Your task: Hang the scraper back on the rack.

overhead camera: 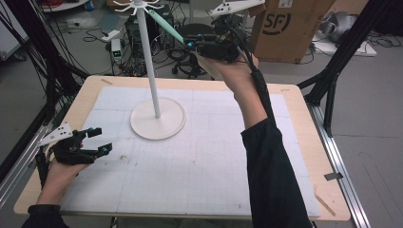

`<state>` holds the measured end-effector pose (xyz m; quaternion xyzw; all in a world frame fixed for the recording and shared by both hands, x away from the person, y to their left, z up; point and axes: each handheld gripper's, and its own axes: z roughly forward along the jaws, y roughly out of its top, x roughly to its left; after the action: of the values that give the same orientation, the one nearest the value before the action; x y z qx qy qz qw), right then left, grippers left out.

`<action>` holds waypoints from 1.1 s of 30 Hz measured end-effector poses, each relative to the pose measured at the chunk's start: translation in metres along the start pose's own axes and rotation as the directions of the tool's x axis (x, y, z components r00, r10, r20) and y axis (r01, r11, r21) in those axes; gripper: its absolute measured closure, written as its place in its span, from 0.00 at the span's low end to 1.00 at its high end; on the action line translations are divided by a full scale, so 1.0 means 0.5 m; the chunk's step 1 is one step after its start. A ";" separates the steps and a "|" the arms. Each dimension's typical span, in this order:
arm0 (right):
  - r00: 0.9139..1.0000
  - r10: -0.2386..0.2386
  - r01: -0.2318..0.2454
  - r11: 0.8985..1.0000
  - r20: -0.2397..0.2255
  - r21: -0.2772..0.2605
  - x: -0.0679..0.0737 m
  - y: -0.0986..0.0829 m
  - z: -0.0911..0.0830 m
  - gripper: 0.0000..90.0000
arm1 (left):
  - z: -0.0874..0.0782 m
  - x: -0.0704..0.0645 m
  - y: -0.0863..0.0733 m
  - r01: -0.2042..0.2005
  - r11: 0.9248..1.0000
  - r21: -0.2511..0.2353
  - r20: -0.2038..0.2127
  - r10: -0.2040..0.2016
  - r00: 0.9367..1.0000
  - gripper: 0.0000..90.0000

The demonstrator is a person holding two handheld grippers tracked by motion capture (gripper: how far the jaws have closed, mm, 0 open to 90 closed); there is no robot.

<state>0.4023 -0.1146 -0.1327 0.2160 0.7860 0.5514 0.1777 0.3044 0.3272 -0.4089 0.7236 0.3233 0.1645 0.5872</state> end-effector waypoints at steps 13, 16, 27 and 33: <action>1.000 0.011 -0.011 1.000 0.012 0.018 0.002 -0.018 0.040 0.88 | 0.001 -0.001 0.000 -0.002 1.000 0.000 0.003 0.002 1.000 0.17; 1.000 0.013 -0.013 1.000 0.011 0.011 0.001 -0.026 0.047 0.80 | 0.001 -0.002 0.000 -0.002 1.000 -0.001 0.004 0.002 1.000 0.17; 0.999 0.030 -0.030 0.999 -0.042 -0.015 0.002 -0.116 0.005 0.44 | 0.000 -0.002 0.000 -0.009 1.000 -0.002 -0.001 0.009 1.000 0.17; 0.998 0.030 -0.031 0.999 -0.046 -0.027 0.010 -0.229 -0.057 0.33 | 0.003 -0.004 -0.001 -0.016 1.000 0.007 -0.006 0.016 1.000 0.17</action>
<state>0.3668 -0.1689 -0.2317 0.2130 0.7788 0.5696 0.1542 0.3038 0.3249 -0.4095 0.7278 0.3197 0.1702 0.5824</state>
